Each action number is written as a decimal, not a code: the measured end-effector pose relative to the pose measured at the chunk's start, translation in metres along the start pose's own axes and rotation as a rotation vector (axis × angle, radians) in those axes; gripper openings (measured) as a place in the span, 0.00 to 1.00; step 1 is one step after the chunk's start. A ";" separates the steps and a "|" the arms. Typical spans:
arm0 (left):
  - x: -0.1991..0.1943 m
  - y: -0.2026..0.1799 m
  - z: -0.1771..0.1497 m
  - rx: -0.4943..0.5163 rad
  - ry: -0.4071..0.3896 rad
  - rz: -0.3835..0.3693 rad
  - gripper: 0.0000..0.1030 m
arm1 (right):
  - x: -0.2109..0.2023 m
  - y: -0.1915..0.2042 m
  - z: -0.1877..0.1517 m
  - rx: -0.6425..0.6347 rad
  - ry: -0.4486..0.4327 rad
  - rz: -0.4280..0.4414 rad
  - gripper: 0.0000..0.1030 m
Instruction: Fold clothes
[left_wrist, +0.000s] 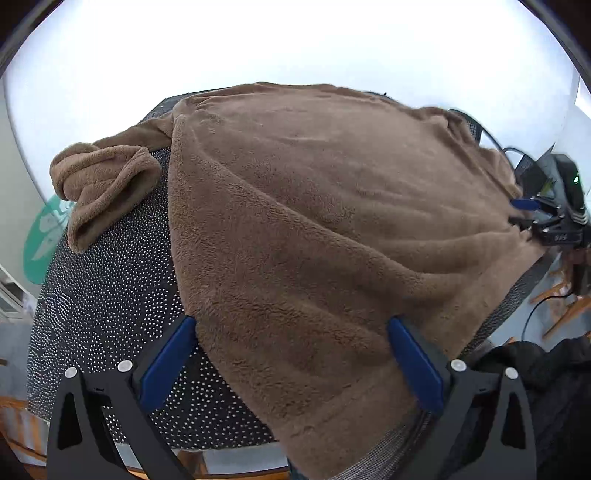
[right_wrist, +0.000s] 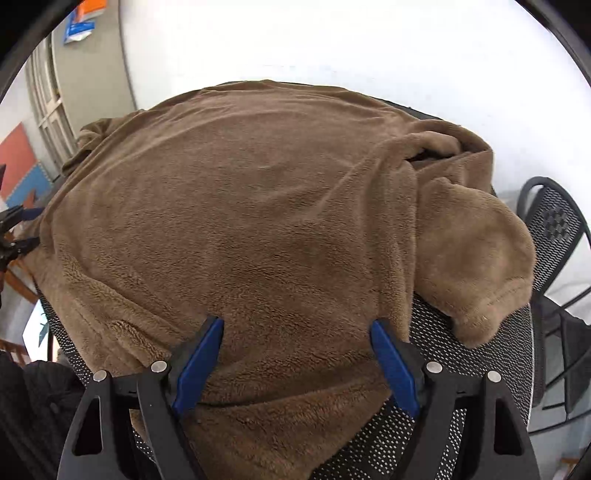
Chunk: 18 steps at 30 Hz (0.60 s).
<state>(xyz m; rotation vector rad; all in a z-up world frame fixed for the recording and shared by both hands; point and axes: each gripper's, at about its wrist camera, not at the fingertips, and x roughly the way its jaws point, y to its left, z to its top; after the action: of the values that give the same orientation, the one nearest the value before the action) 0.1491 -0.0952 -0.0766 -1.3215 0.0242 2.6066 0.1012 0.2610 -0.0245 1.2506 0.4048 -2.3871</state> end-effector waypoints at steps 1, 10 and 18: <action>0.000 0.001 0.001 -0.001 0.009 0.005 1.00 | 0.000 0.001 0.003 0.000 0.009 -0.011 0.79; -0.008 -0.013 0.018 0.040 -0.043 0.037 1.00 | -0.020 0.037 0.051 -0.070 -0.082 0.115 0.79; 0.009 -0.011 0.009 0.045 -0.009 -0.003 1.00 | 0.033 0.076 0.063 -0.232 0.026 0.144 0.79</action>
<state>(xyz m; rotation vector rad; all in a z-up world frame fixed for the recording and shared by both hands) 0.1385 -0.0816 -0.0777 -1.2941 0.0784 2.5931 0.0765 0.1598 -0.0214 1.1646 0.5617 -2.1368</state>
